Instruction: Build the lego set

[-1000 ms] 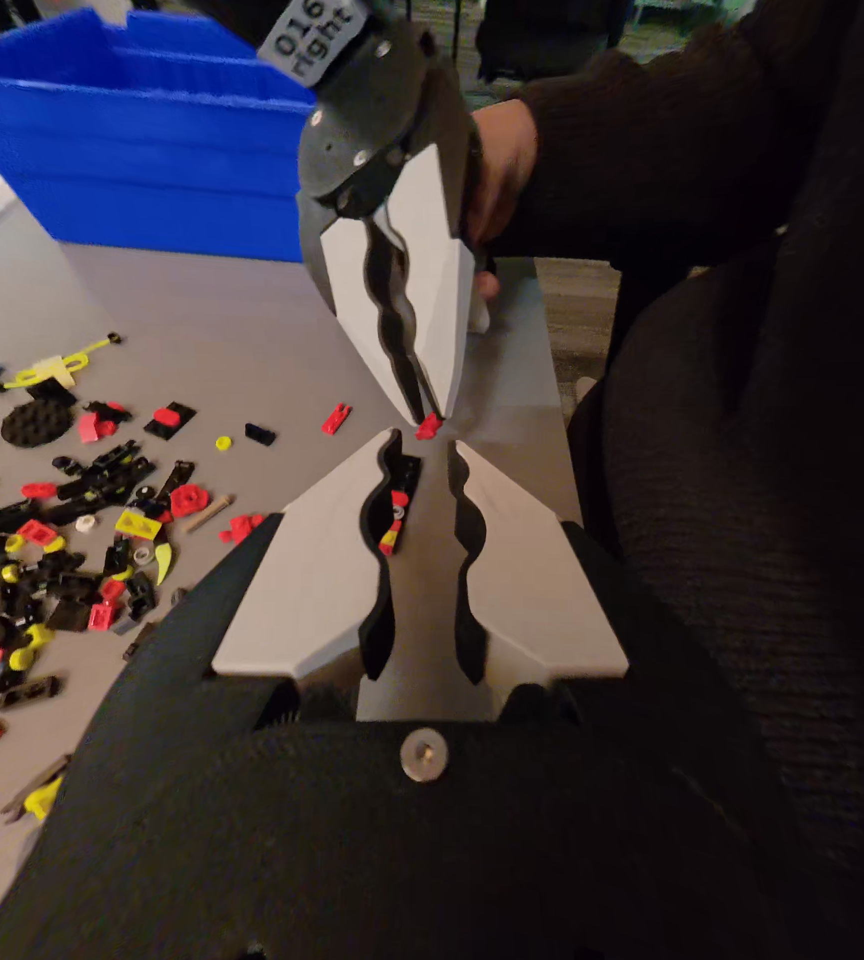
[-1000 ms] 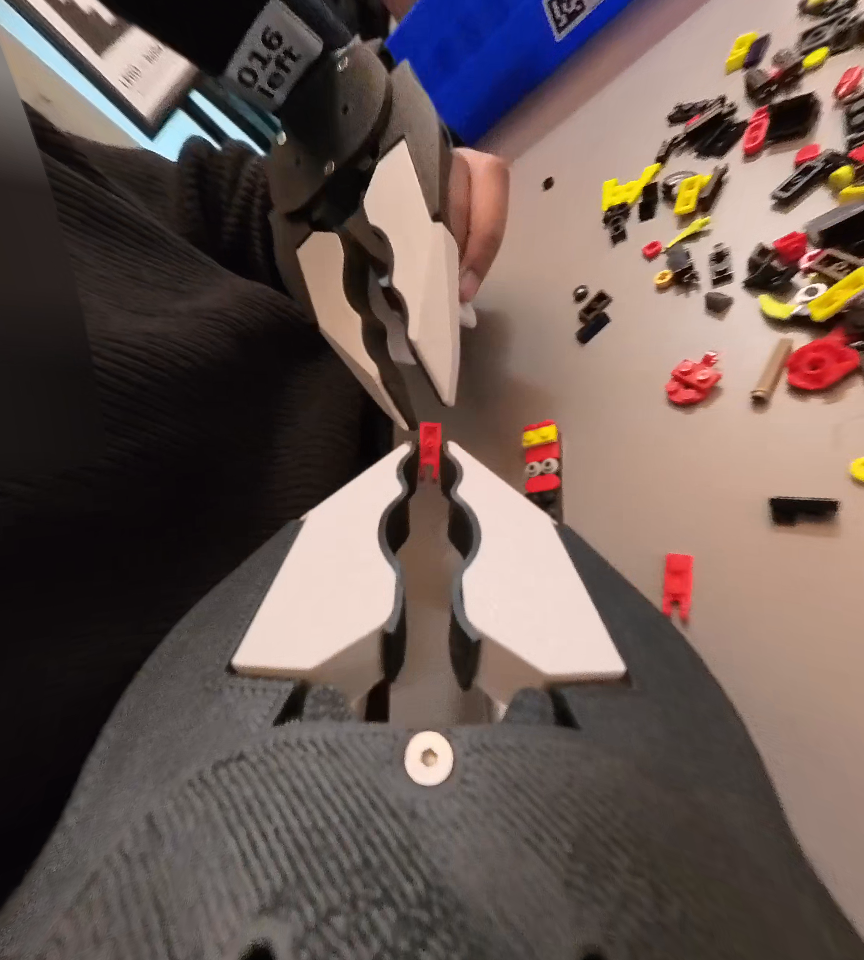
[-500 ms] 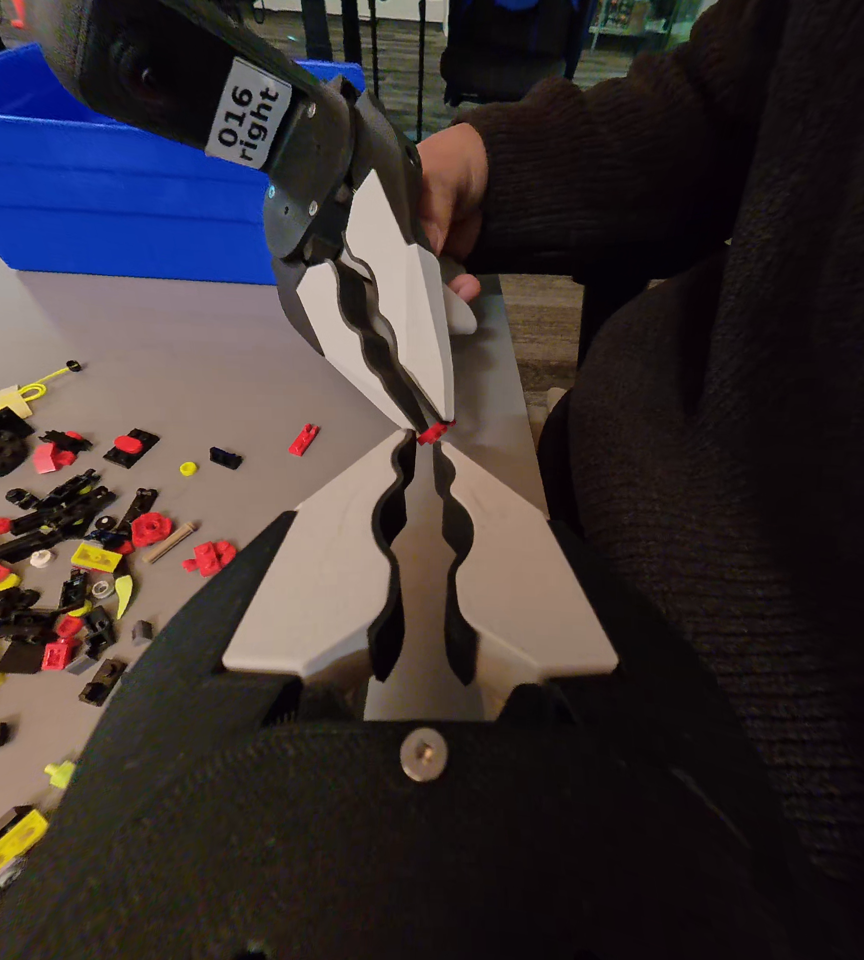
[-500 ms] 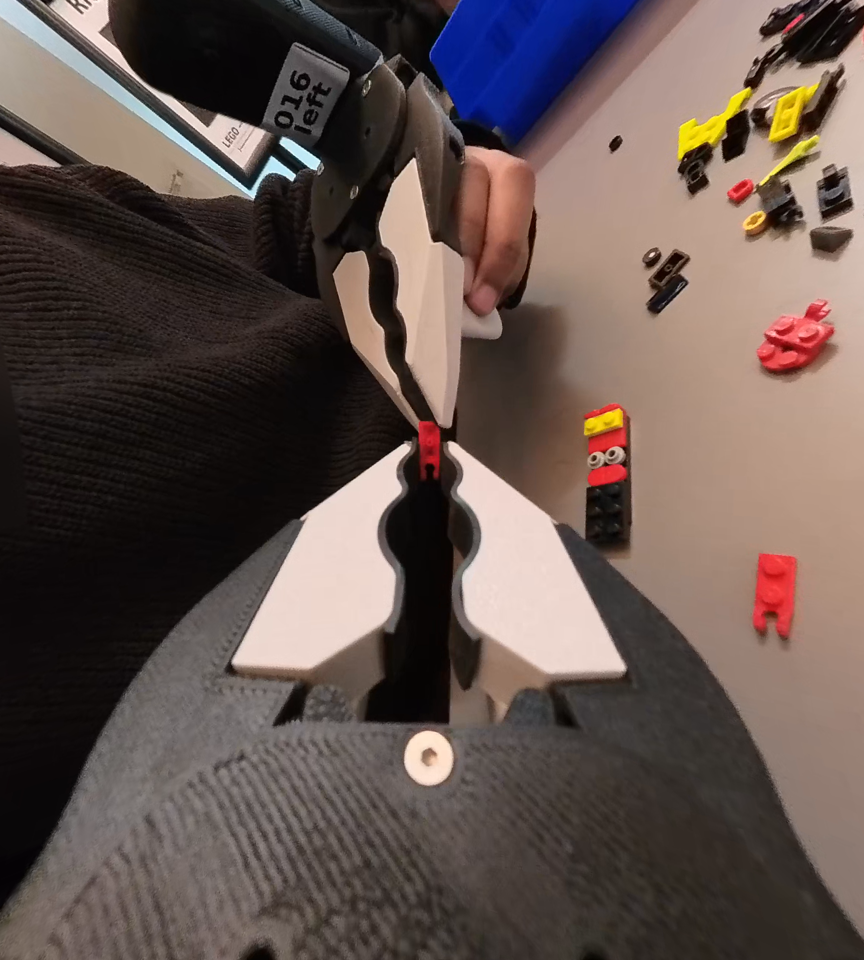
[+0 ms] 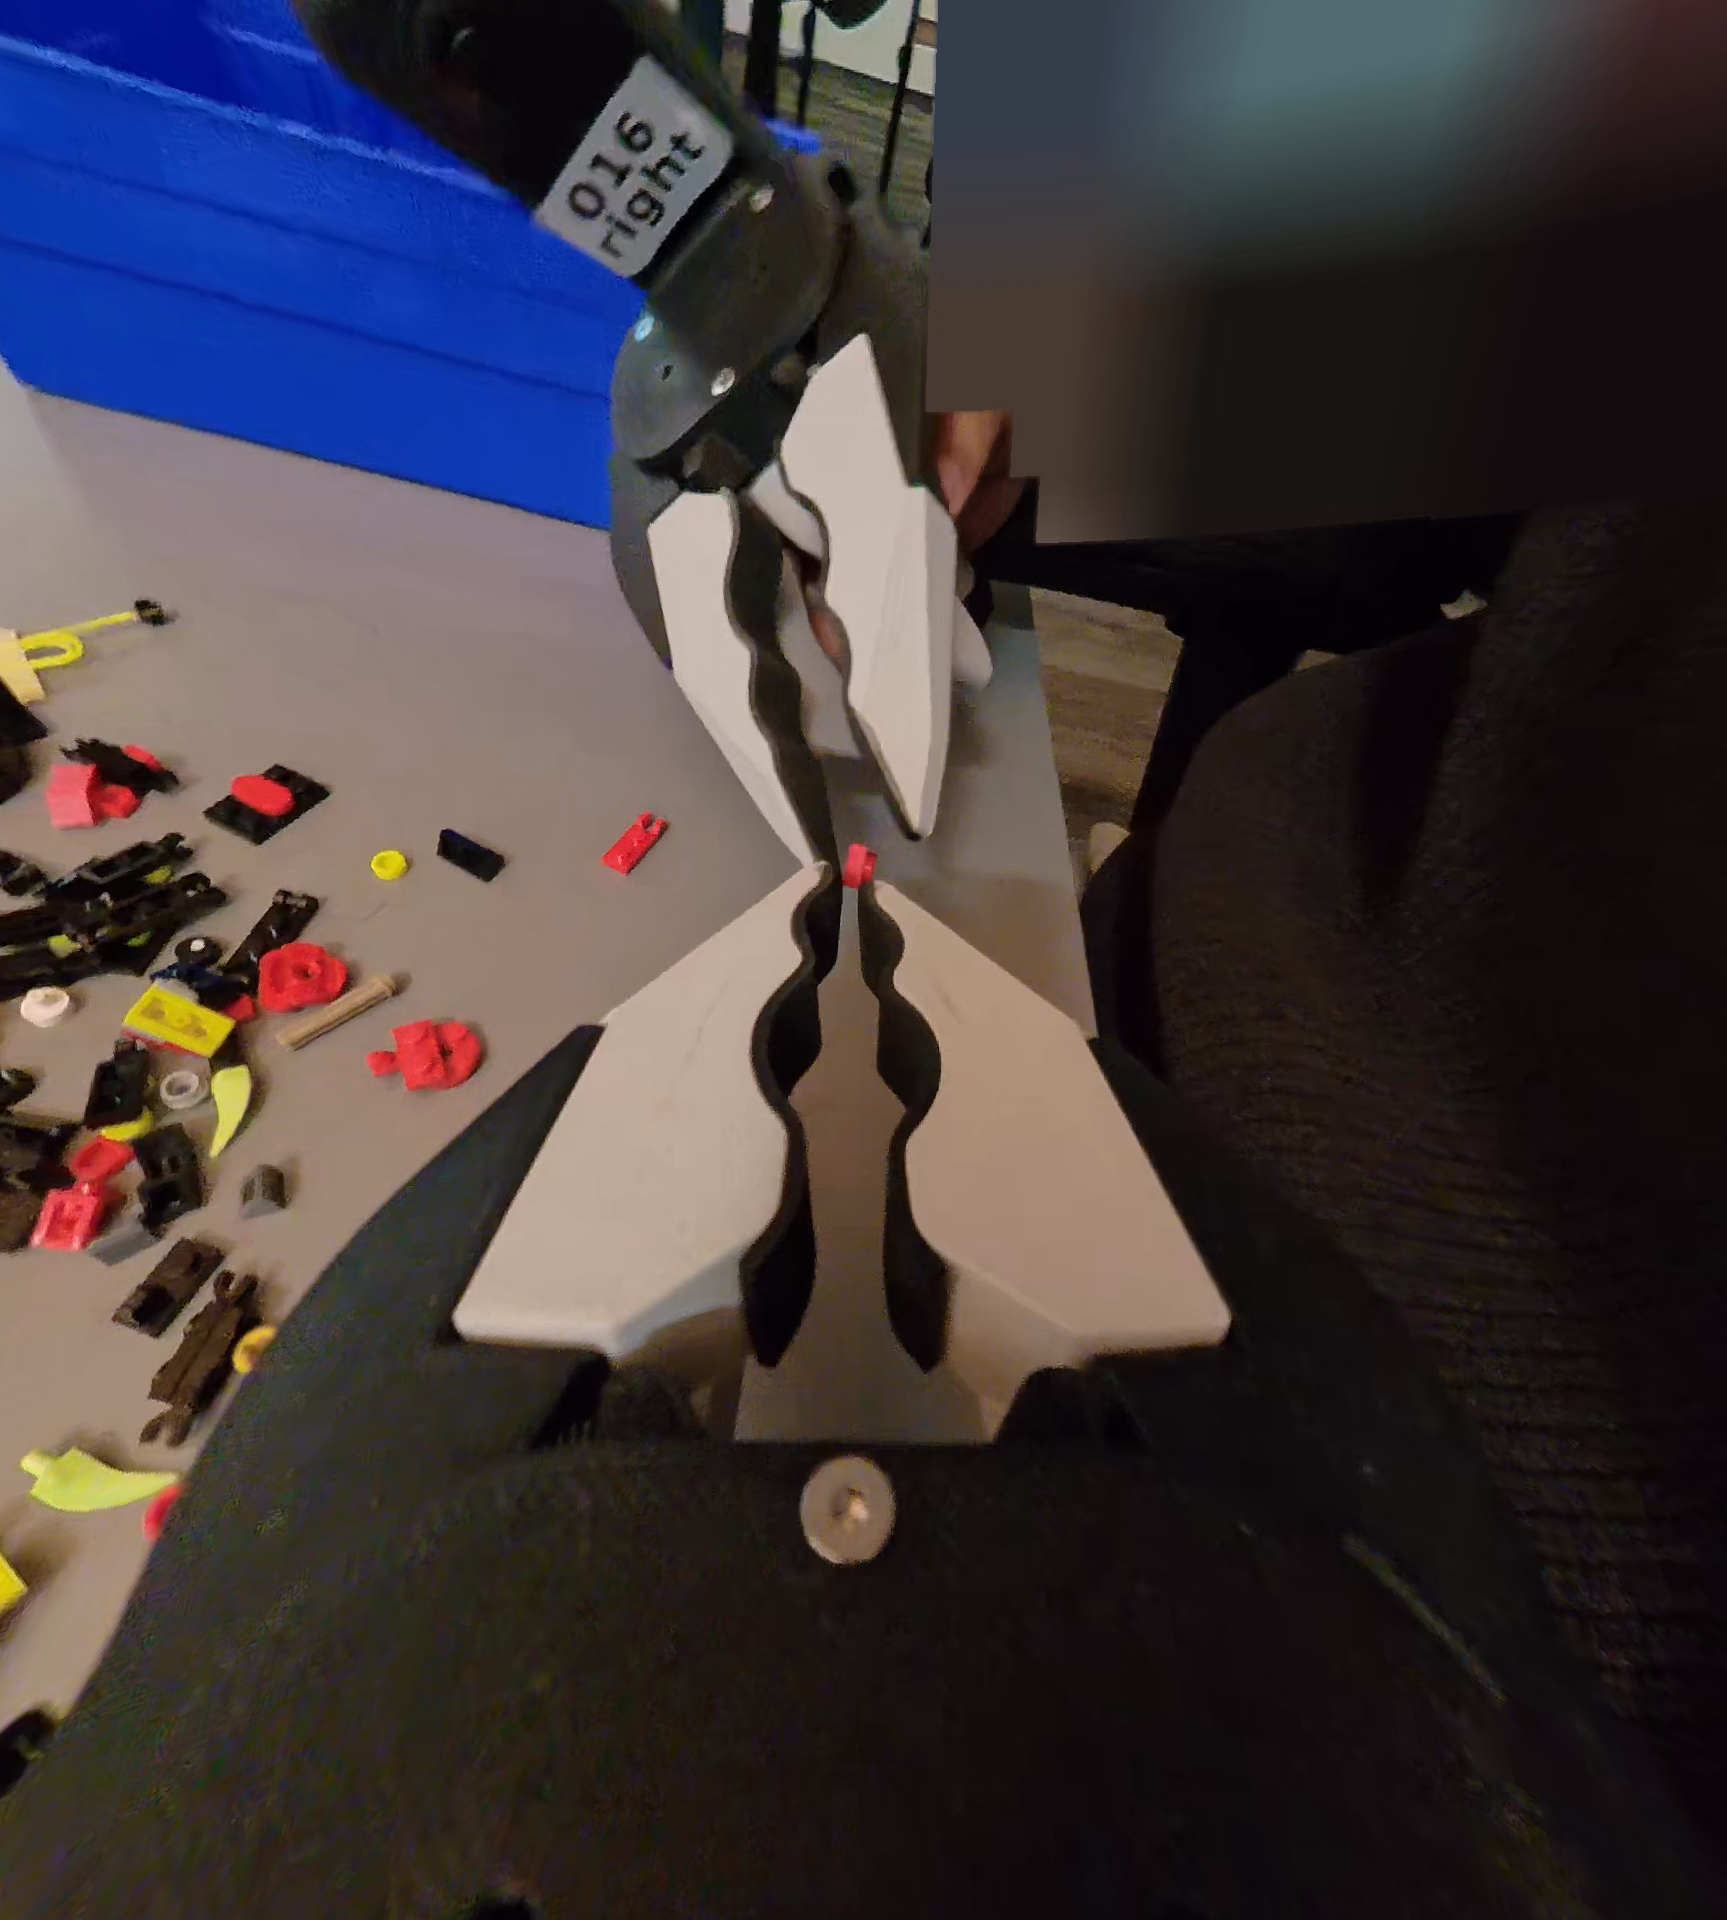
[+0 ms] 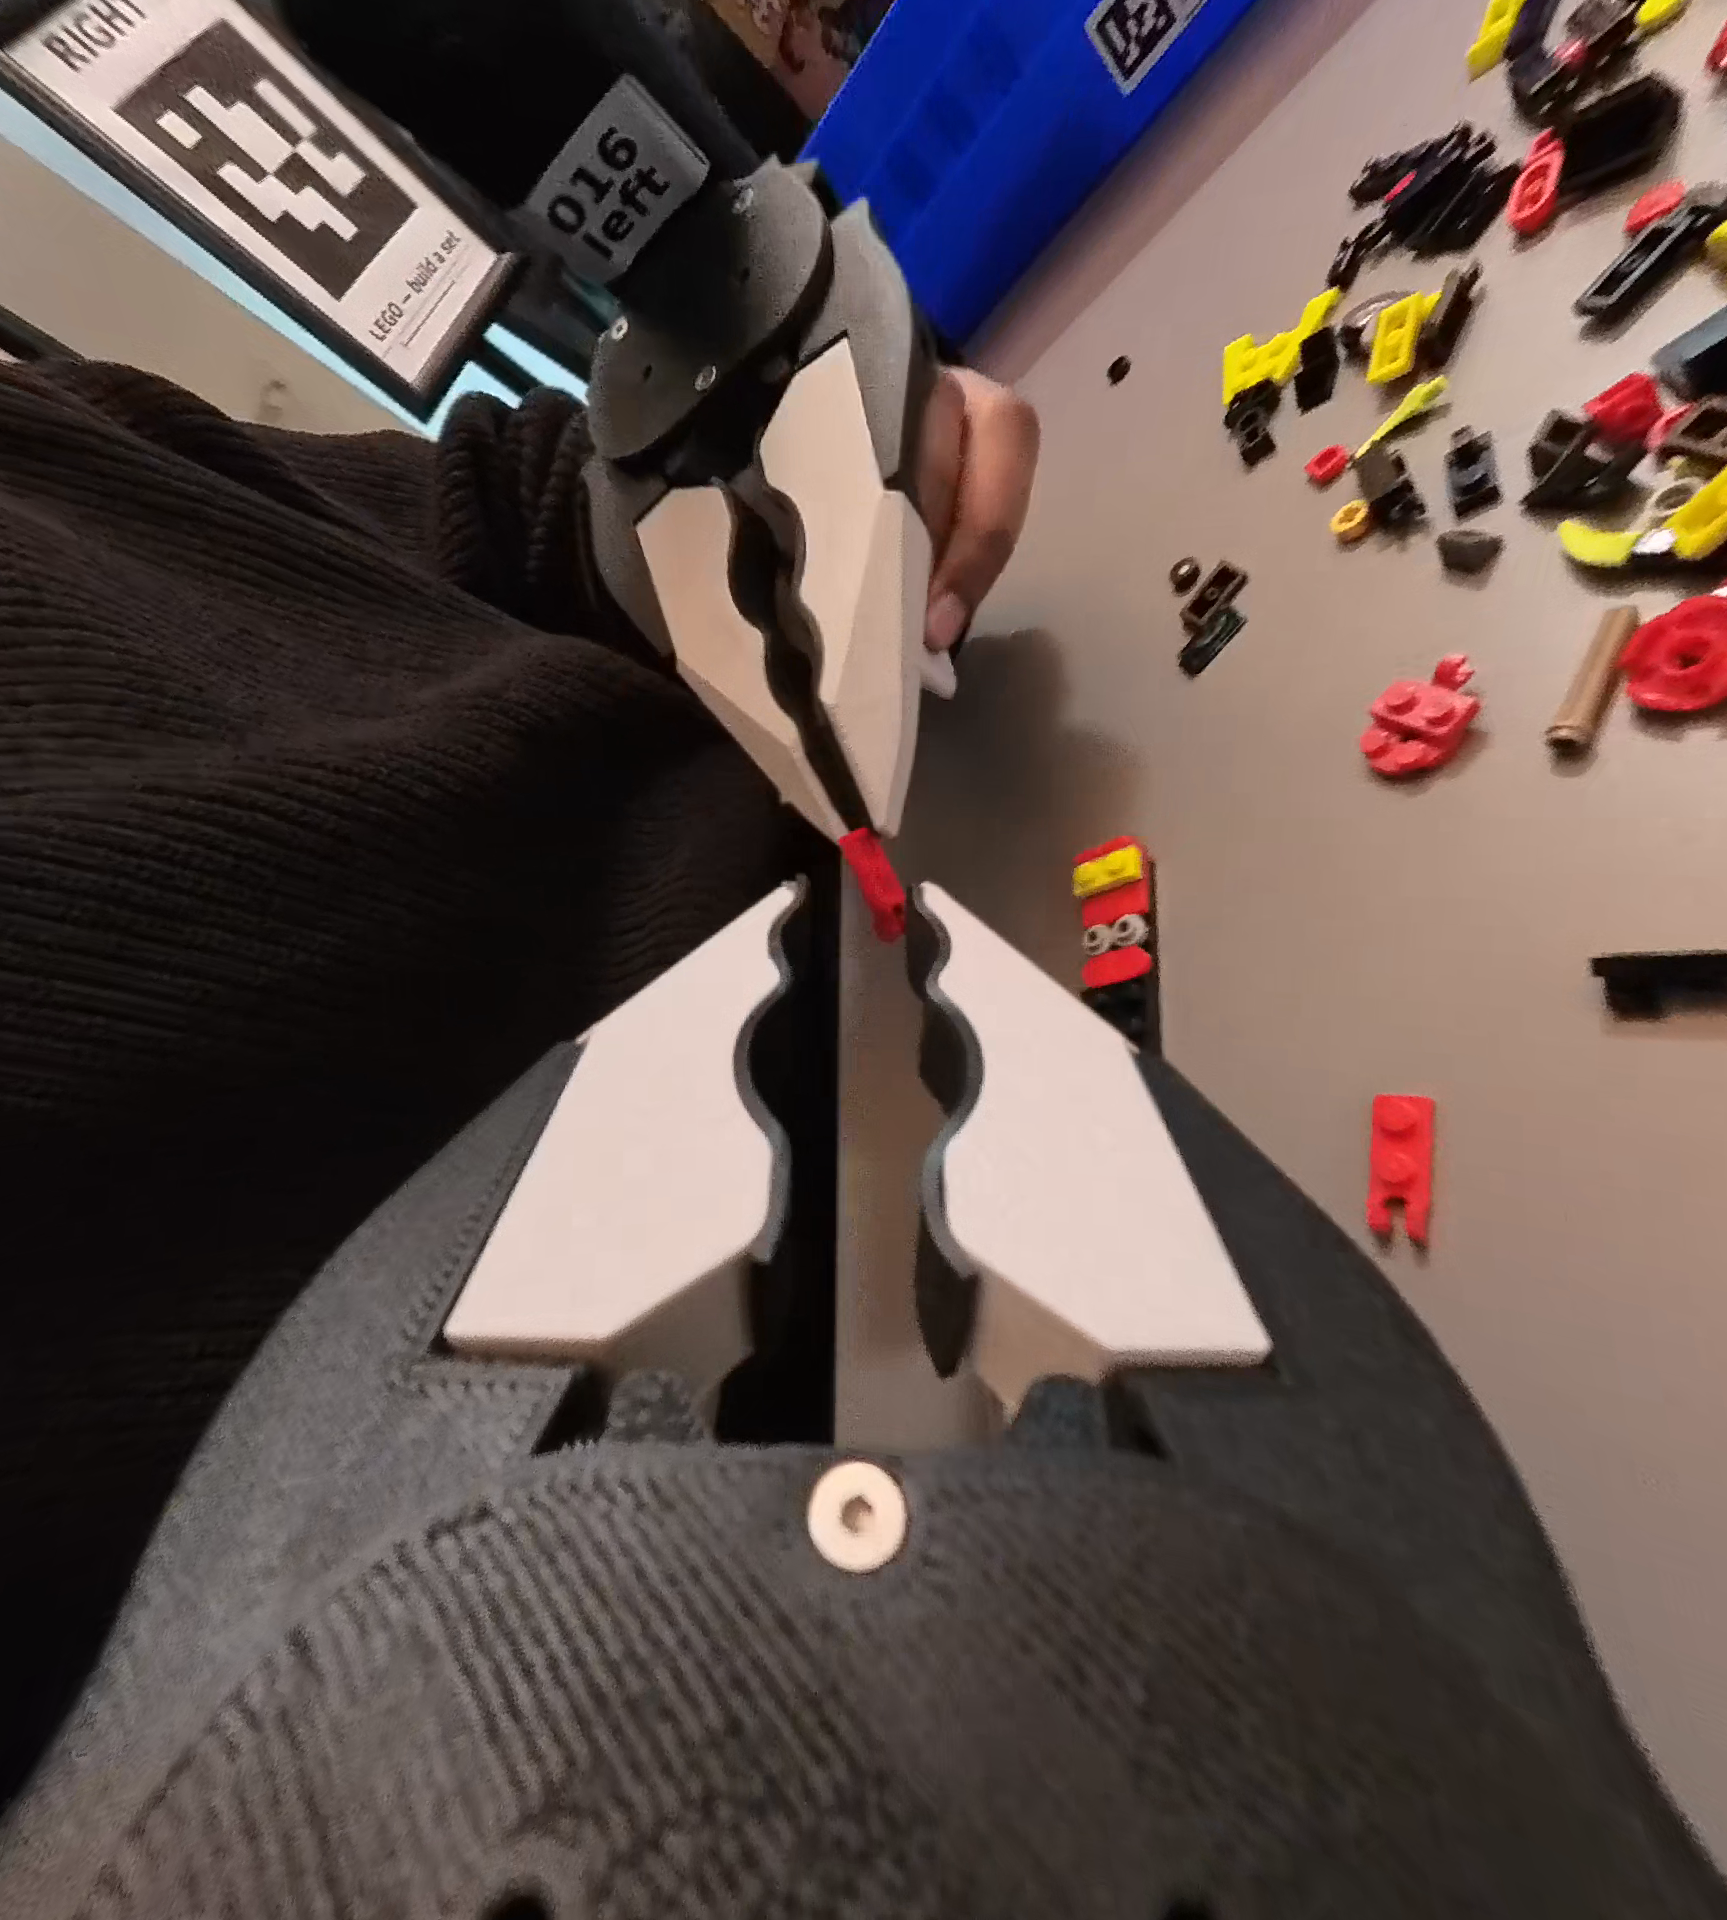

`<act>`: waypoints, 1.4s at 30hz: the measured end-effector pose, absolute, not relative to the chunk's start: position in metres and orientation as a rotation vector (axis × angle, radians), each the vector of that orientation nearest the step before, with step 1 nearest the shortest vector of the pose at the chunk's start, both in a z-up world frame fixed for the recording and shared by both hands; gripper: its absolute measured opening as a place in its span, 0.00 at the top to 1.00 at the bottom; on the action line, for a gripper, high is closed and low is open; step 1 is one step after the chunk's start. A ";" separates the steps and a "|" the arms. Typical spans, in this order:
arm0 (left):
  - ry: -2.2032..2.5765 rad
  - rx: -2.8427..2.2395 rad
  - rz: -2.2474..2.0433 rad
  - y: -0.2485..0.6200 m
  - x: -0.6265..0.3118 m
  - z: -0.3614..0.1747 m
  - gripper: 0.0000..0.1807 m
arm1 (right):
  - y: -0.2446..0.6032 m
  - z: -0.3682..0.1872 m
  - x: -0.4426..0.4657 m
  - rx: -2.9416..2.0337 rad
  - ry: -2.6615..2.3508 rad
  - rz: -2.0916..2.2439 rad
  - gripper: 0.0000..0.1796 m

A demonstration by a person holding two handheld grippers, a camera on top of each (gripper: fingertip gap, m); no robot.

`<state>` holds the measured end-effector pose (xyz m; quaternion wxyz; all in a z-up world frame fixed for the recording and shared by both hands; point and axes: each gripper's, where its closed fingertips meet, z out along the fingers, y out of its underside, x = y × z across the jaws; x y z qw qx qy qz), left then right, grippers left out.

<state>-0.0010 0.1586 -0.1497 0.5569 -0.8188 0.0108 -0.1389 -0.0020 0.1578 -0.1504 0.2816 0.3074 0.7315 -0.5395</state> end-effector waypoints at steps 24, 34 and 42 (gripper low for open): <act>-0.857 -1.416 -0.950 0.161 -0.060 -0.141 1.00 | 0.159 -0.139 -0.060 0.488 3.441 -1.589 0.90; -0.900 -1.367 -1.041 0.162 -0.055 -0.143 1.00 | 0.158 -0.143 -0.058 0.419 3.513 -1.521 0.96; -0.877 -1.392 -1.017 0.163 -0.053 -0.143 1.00 | 0.159 -0.147 -0.059 0.440 3.507 -1.492 0.96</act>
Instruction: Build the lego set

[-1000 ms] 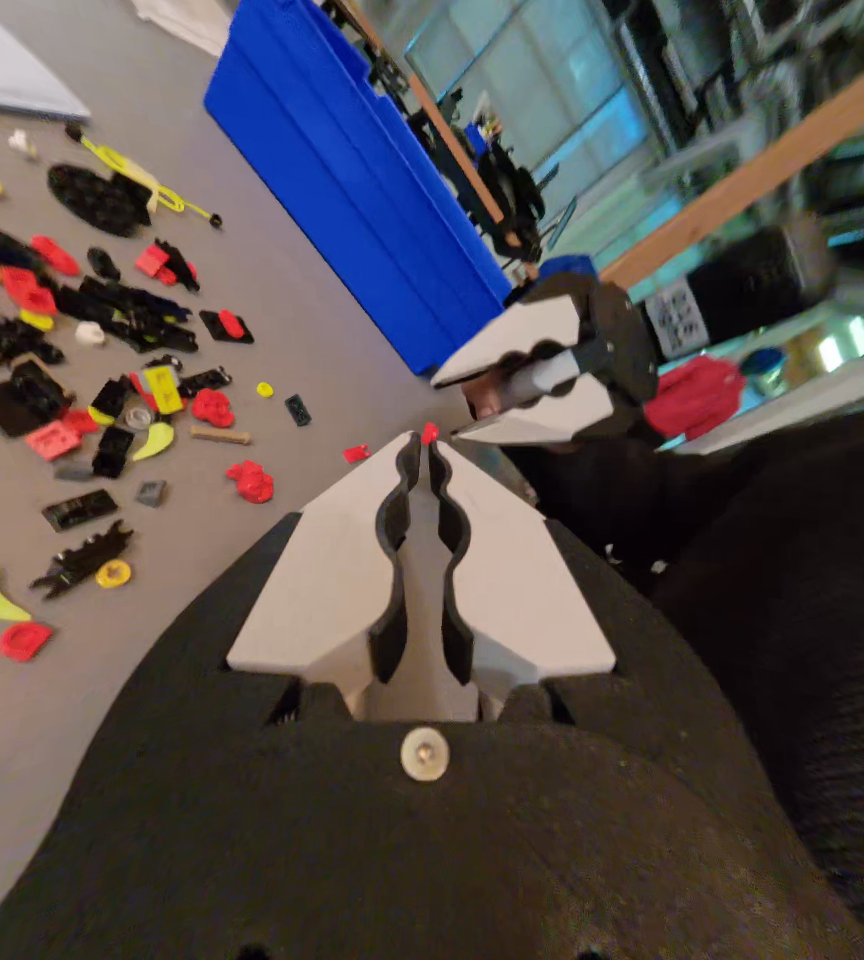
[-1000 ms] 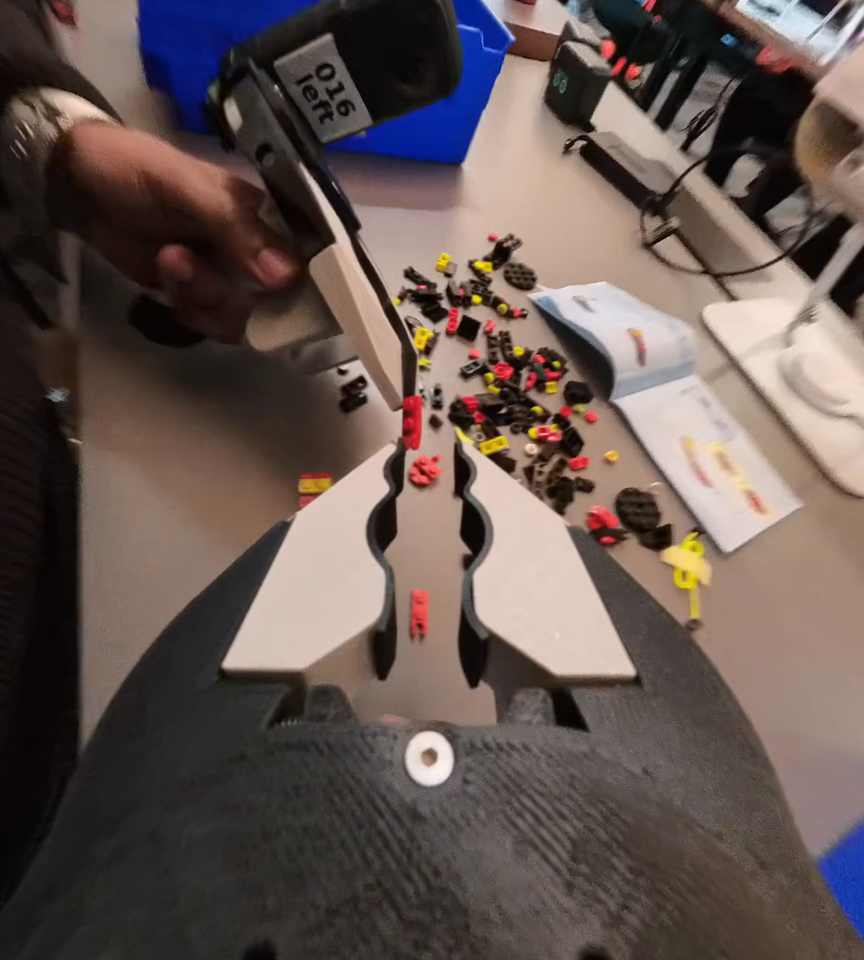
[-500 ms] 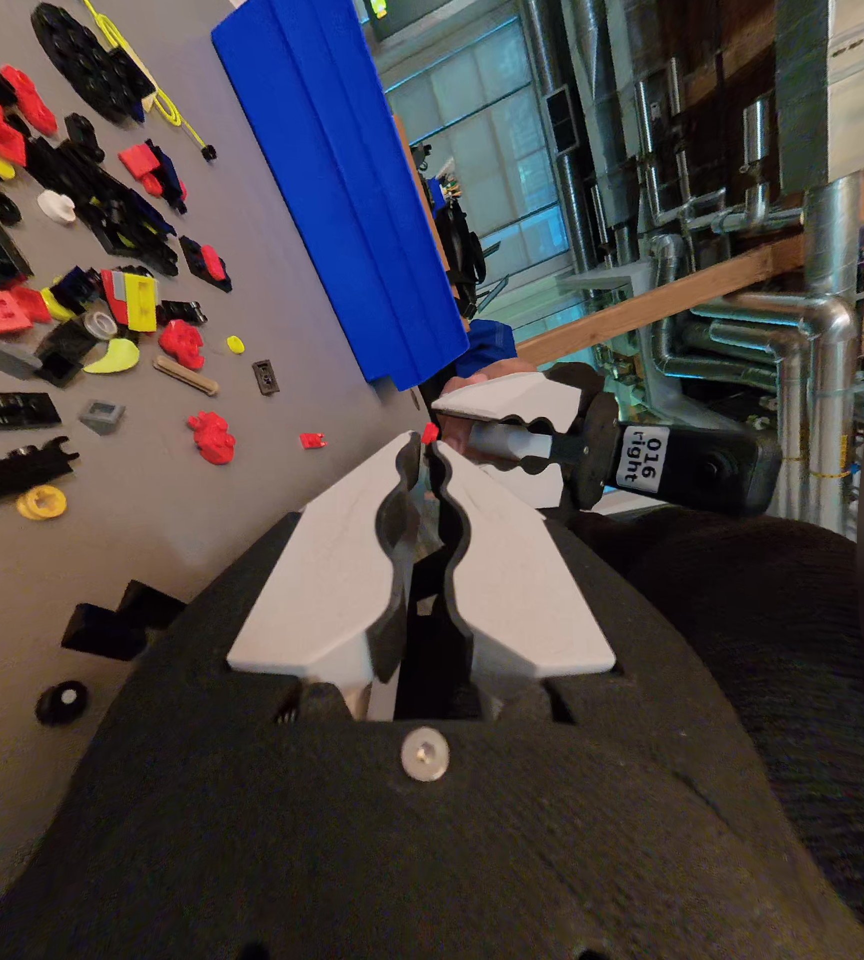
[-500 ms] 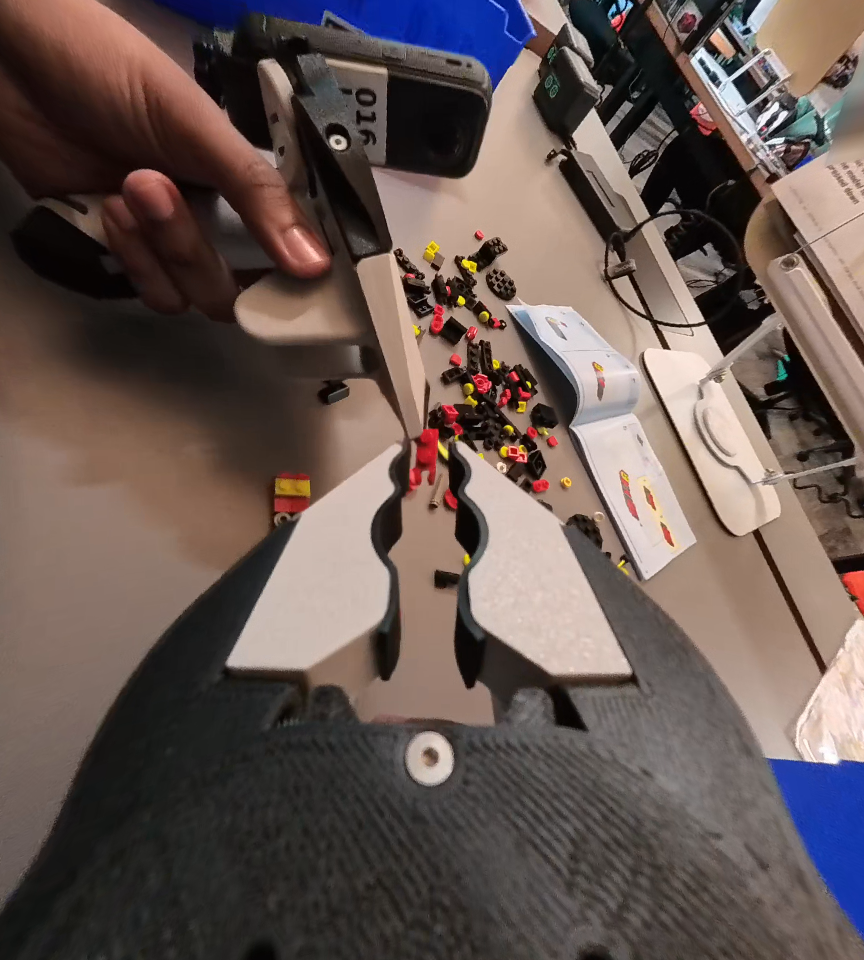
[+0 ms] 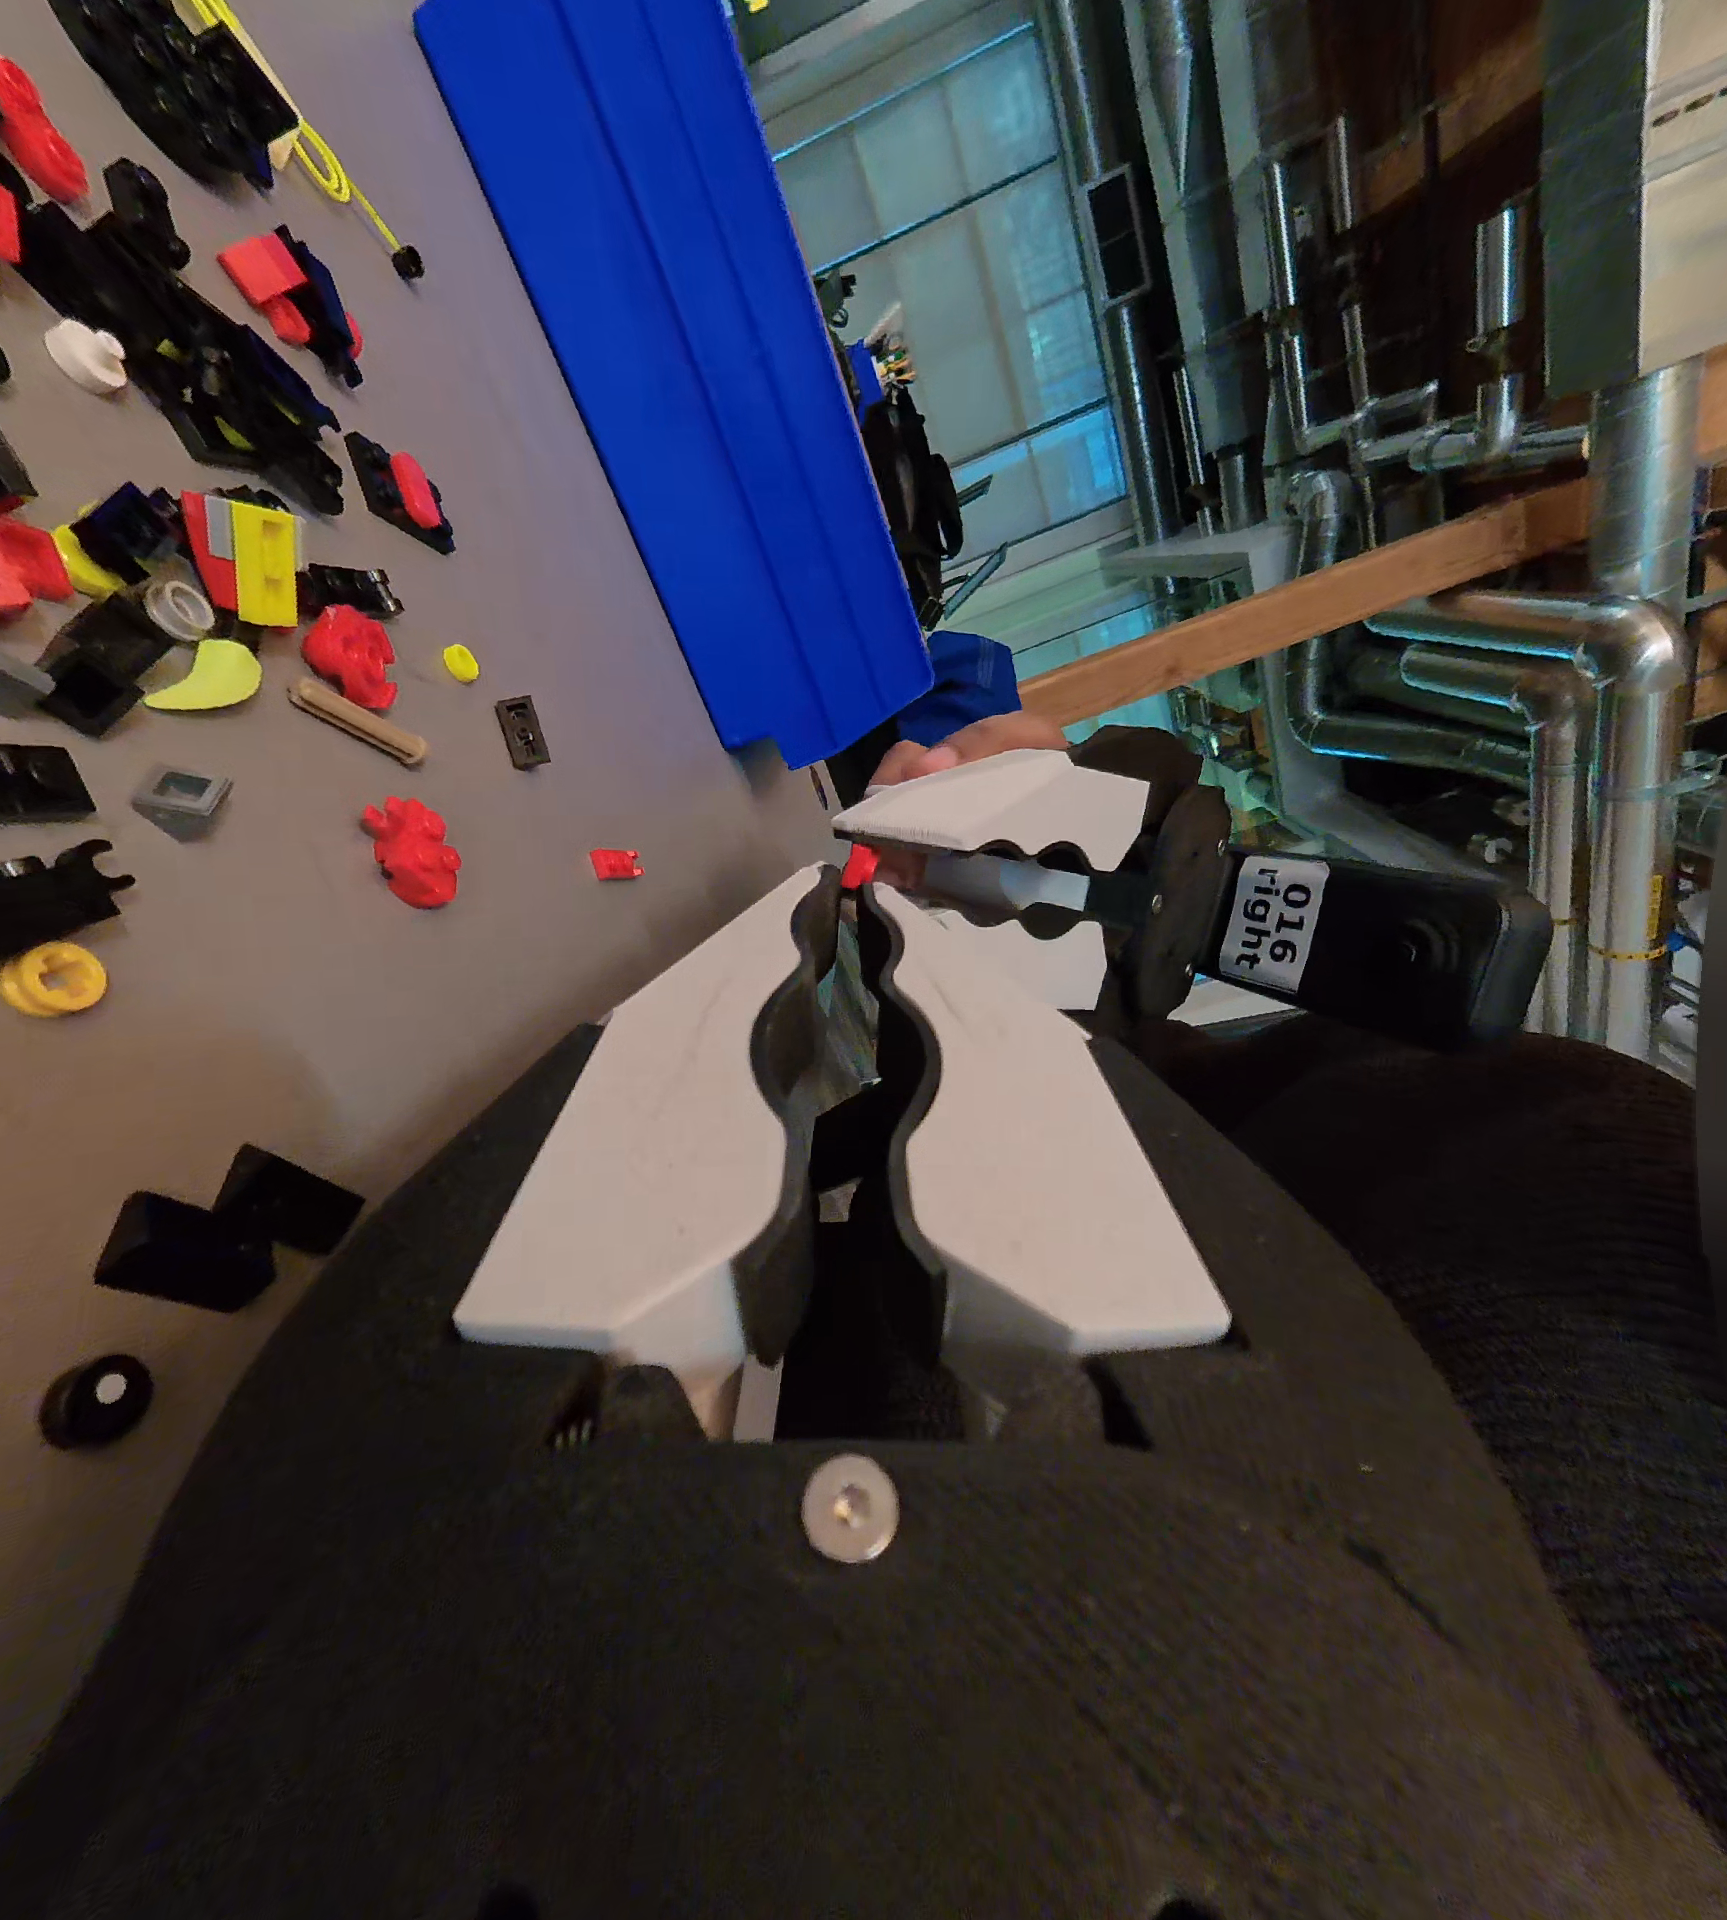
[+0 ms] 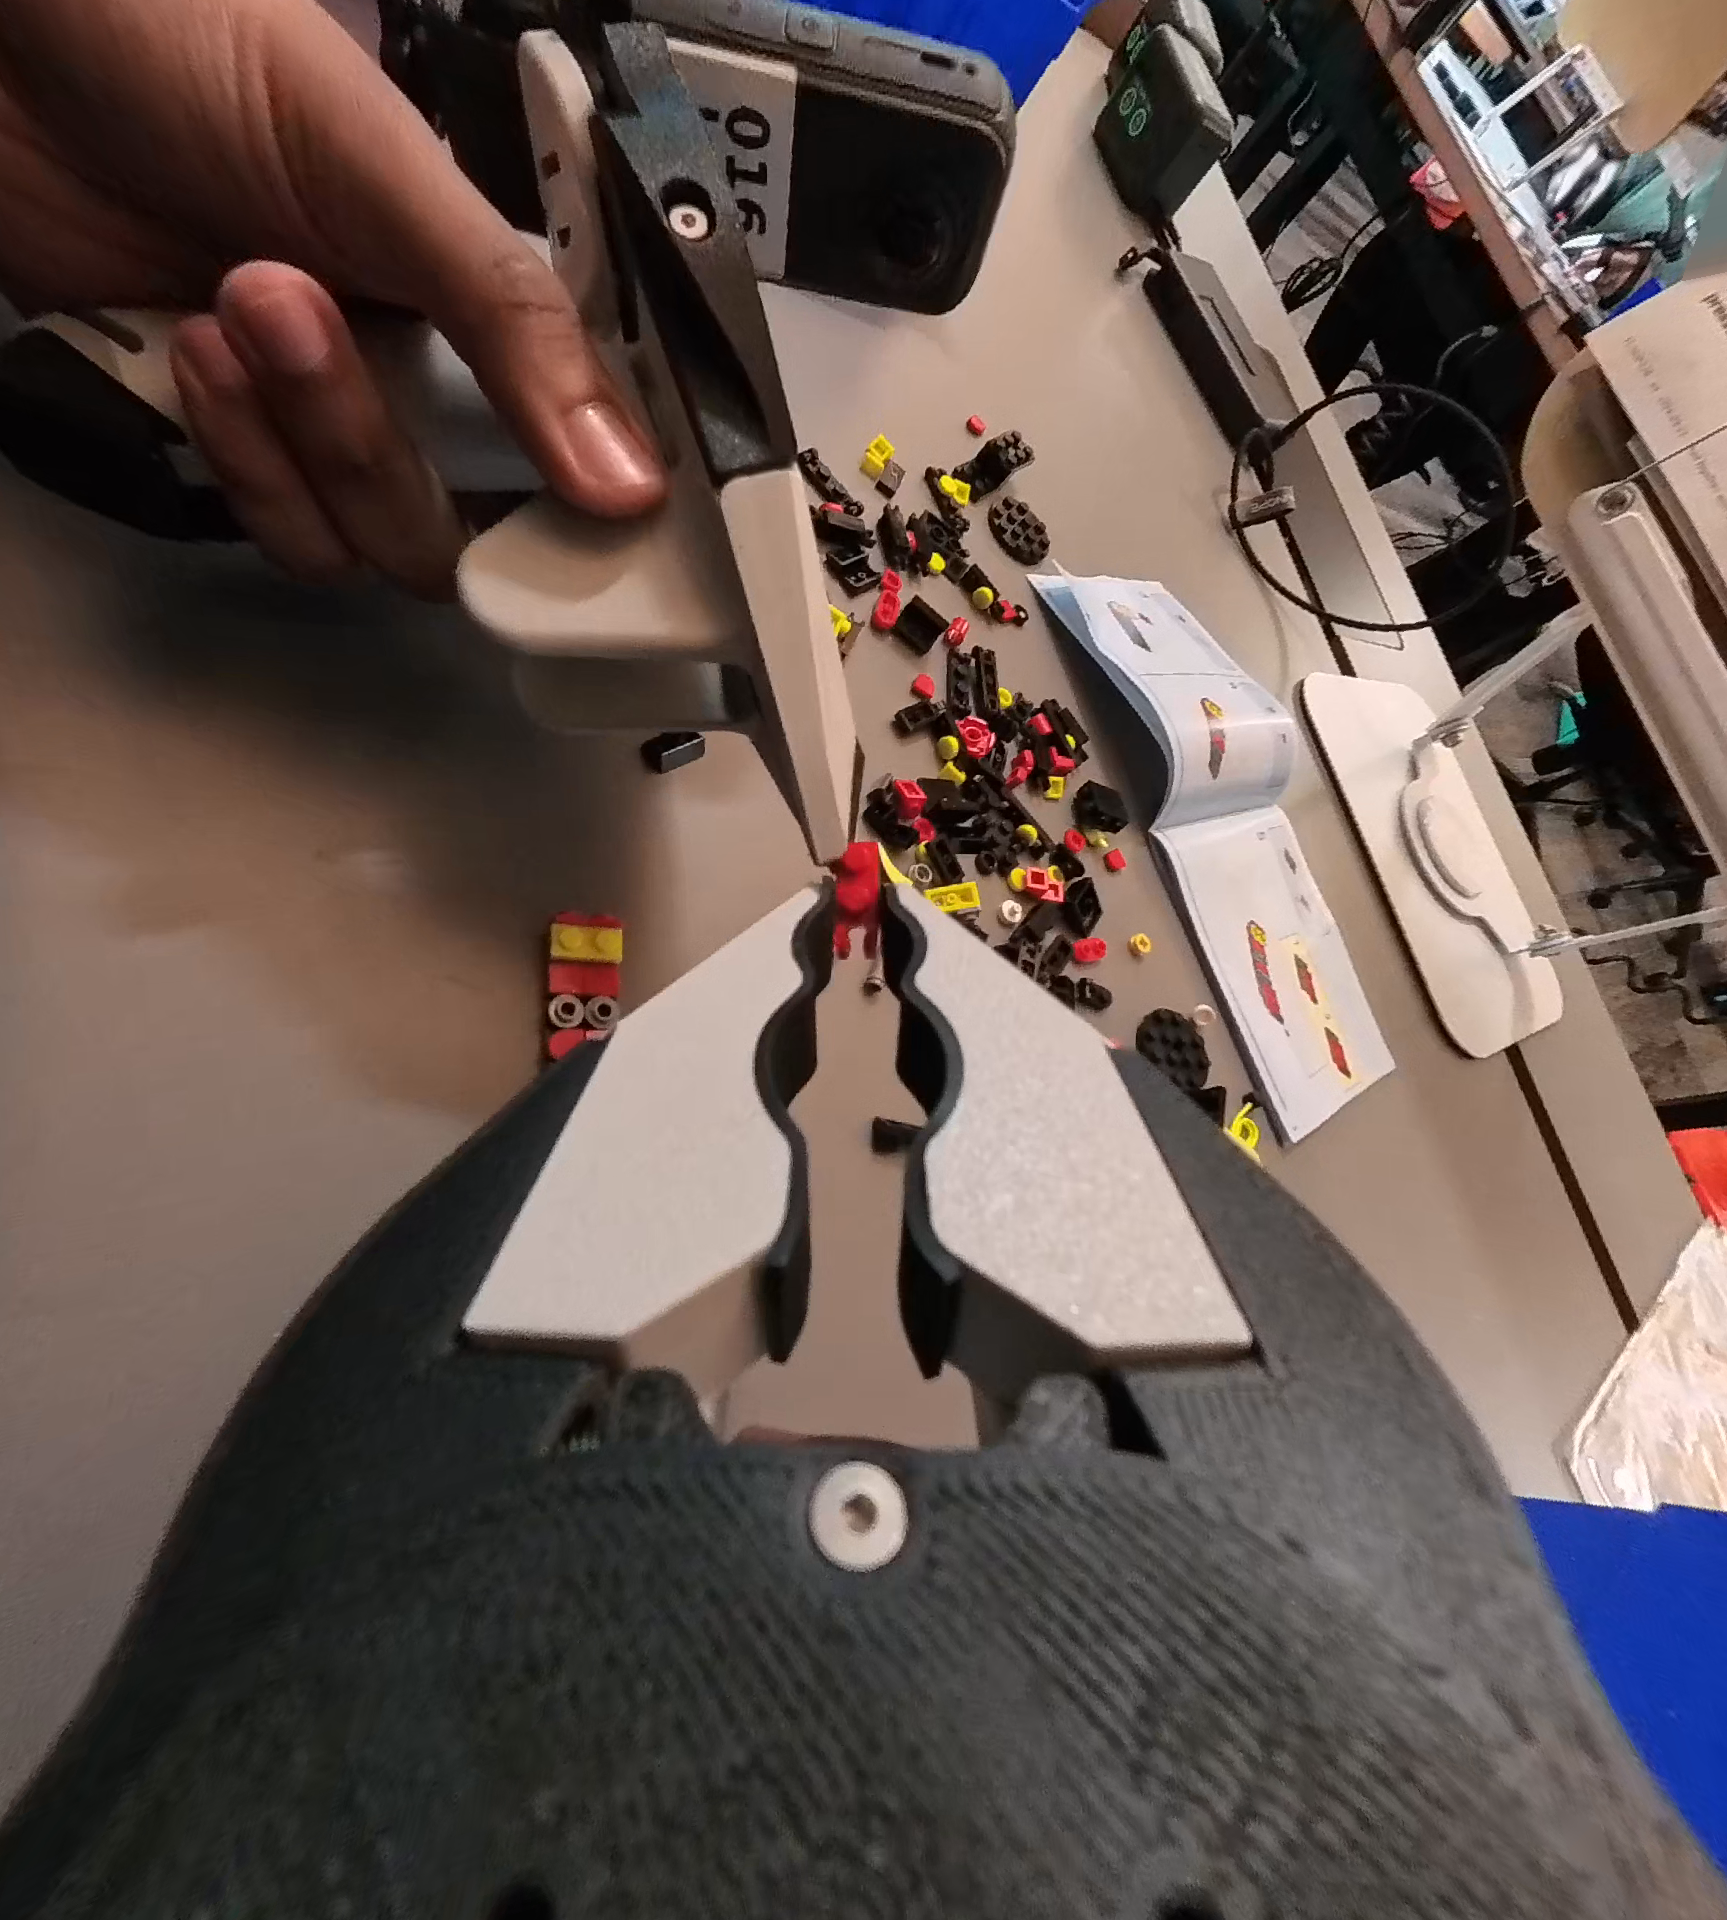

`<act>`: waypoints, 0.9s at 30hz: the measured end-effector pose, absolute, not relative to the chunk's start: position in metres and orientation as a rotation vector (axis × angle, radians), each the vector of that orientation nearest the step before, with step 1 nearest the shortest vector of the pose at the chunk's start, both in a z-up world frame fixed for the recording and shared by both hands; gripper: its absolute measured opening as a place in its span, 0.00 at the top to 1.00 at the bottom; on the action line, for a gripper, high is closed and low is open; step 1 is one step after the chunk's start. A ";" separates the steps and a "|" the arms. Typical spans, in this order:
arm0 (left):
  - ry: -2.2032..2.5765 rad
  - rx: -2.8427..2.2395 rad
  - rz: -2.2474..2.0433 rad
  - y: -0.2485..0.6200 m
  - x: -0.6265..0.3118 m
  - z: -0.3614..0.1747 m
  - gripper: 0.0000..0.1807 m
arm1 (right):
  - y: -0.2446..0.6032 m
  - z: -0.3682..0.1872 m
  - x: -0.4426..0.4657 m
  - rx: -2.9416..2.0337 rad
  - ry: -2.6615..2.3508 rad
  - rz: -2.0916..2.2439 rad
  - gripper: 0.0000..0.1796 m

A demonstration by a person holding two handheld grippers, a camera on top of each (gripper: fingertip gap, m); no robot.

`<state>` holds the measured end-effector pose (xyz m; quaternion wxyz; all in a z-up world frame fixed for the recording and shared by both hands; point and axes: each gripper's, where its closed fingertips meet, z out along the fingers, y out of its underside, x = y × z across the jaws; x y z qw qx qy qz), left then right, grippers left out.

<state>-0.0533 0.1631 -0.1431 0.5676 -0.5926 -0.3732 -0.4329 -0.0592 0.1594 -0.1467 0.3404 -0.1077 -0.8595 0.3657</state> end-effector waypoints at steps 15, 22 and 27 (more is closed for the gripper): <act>-0.875 -1.431 -1.005 0.164 -0.053 -0.149 1.00 | 0.159 -0.147 -0.058 -0.241 -2.222 0.924 0.96; -0.873 -1.481 -0.954 0.164 -0.052 -0.154 1.00 | 0.159 -0.154 -0.058 -0.218 -2.245 0.878 0.97; -0.862 -1.508 -0.923 0.165 -0.051 -0.155 1.00 | 0.160 -0.155 -0.057 -0.217 -2.250 0.861 0.97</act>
